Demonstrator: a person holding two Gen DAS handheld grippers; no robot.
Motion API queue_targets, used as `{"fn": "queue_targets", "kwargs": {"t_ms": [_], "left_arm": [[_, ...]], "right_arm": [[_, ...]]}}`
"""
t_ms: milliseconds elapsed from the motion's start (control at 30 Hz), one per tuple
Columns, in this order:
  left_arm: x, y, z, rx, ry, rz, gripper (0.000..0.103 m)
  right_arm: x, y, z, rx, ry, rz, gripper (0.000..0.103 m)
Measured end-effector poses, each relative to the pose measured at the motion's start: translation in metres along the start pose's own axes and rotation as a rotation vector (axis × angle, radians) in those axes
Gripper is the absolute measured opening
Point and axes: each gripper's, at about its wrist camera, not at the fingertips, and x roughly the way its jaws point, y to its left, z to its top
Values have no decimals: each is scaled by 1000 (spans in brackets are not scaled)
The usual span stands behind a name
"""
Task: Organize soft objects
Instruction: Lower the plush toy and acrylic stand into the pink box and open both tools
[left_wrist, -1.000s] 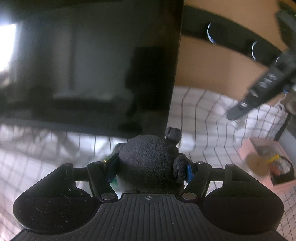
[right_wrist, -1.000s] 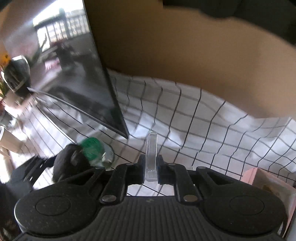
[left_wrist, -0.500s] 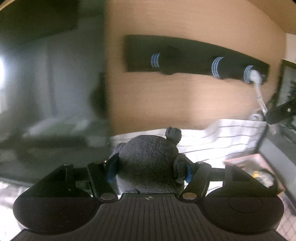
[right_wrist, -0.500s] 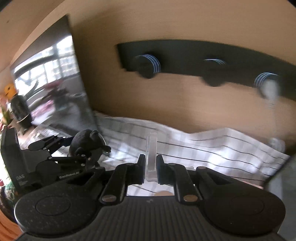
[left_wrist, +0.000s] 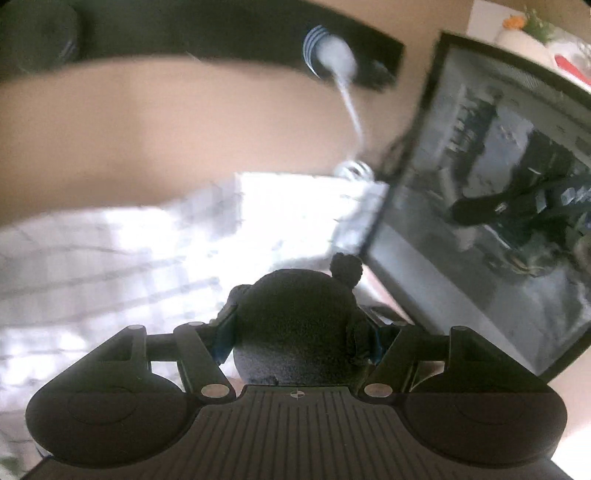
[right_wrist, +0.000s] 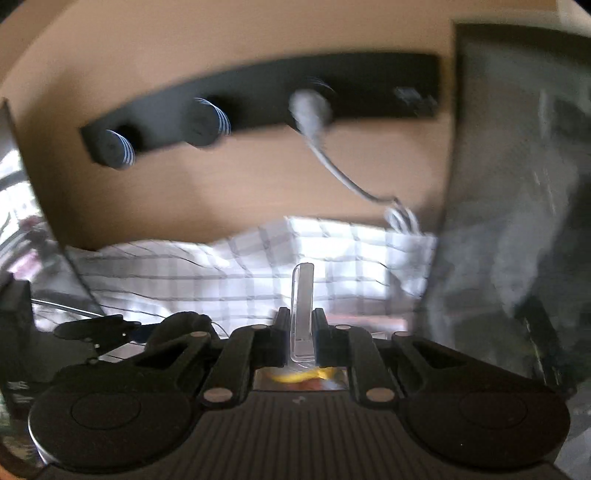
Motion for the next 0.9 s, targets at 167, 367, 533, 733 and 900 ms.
{"fn": "queue_targets", "kwargs": {"t_ms": [167, 367, 533, 733, 900], "left_arm": [[53, -9, -4, -100, 68, -90, 73], [111, -22, -19, -70, 218, -5, 73], [137, -17, -28, -71, 242, 23, 86], [160, -22, -25, 2, 220, 82, 94], [162, -16, -16, -1, 204, 123, 97]], "right_arm": [[48, -31, -38, 71, 89, -9, 12], [113, -52, -91, 139, 186, -24, 12], [144, -61, -110, 174, 242, -3, 12], [161, -55, -112, 115, 236, -9, 12], [163, -45, -109, 87, 226, -35, 12]]}}
